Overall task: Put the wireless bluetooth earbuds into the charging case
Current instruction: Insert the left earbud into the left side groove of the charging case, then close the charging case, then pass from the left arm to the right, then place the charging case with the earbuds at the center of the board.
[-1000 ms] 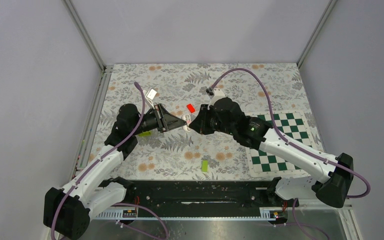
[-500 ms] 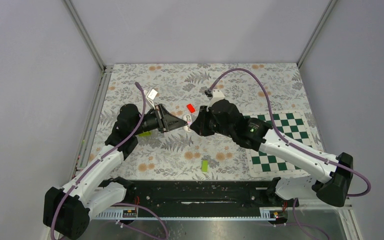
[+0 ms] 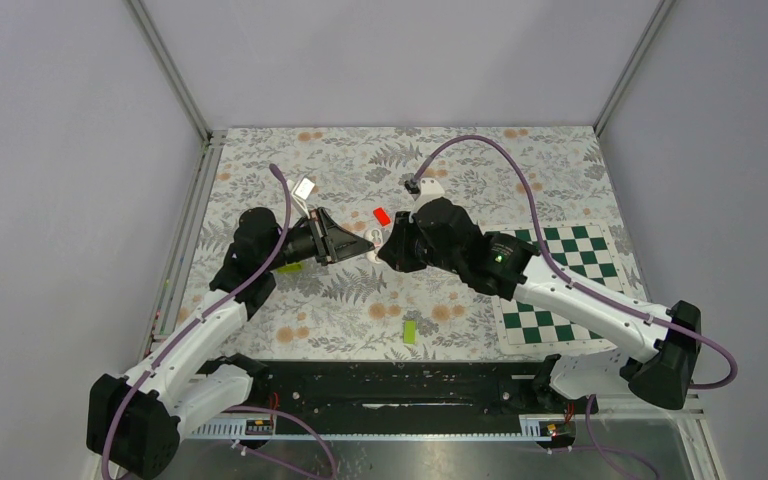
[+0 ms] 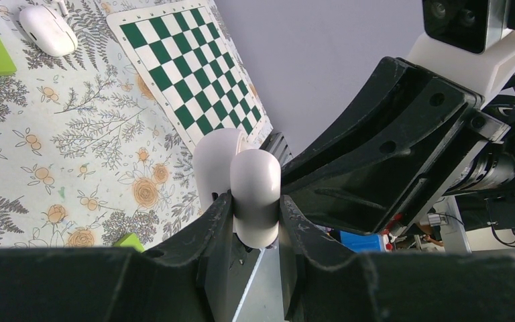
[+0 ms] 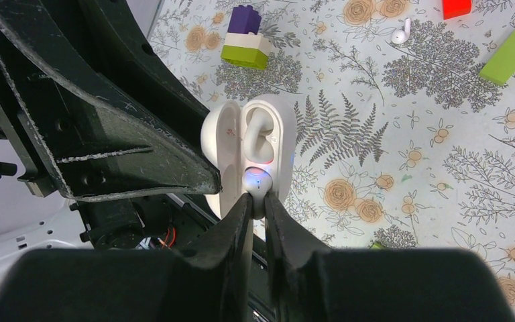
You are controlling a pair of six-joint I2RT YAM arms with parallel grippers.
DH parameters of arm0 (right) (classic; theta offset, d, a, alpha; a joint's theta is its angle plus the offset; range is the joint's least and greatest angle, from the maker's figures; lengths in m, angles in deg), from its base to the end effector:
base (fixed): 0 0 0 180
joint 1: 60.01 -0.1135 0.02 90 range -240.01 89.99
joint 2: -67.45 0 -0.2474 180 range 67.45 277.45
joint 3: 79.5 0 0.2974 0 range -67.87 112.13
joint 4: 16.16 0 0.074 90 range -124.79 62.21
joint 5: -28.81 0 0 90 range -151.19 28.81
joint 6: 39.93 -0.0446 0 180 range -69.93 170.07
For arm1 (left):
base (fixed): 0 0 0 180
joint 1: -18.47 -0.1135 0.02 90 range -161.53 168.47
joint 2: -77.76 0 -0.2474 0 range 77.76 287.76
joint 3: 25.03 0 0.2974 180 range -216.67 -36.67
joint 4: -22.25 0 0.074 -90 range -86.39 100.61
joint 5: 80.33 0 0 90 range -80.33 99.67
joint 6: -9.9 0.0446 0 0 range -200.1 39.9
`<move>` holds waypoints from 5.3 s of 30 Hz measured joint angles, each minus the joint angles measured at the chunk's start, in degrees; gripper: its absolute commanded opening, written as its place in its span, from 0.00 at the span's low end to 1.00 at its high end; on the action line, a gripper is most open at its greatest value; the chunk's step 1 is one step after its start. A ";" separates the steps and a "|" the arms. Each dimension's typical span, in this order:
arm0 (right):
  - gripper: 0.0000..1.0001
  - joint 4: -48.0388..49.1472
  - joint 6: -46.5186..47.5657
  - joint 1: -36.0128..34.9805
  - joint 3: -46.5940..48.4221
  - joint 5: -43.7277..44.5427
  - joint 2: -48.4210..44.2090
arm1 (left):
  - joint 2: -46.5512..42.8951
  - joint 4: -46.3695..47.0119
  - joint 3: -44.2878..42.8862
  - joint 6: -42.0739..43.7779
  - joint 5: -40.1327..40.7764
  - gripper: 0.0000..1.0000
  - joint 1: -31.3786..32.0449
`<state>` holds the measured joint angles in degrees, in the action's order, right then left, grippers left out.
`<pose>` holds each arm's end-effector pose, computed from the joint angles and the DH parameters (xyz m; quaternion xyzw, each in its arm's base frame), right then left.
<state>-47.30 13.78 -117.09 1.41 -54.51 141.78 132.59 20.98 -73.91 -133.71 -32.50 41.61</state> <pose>0.1979 0.2962 0.3366 -0.1206 0.8318 0.3590 0.4058 0.2452 -0.1374 0.2715 0.0456 0.7379 -0.5946 0.3161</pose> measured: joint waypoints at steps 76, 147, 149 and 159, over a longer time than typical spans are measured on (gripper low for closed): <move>0.54 37.97 -26.49 19.58 -33.07 -33.81 -13.38 | 7.91 5.33 -3.28 -1.44 -10.01 0.00 4.57; 0.03 50.86 -24.59 19.15 -36.33 -37.33 -13.66 | 8.39 -0.52 -7.02 0.70 -11.39 0.99 4.52; 0.02 47.12 -22.88 19.15 -36.24 -35.47 -14.67 | 8.35 -8.52 -11.19 5.60 -9.64 0.99 4.46; 0.00 16.24 -8.96 22.71 -27.30 -13.03 -19.56 | -4.24 -30.47 -21.59 19.76 13.57 0.99 2.73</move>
<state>-31.06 4.82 -94.38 -25.89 -67.54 122.22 128.35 -9.49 -95.50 -113.95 -18.93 44.34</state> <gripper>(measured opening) 0.360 0.985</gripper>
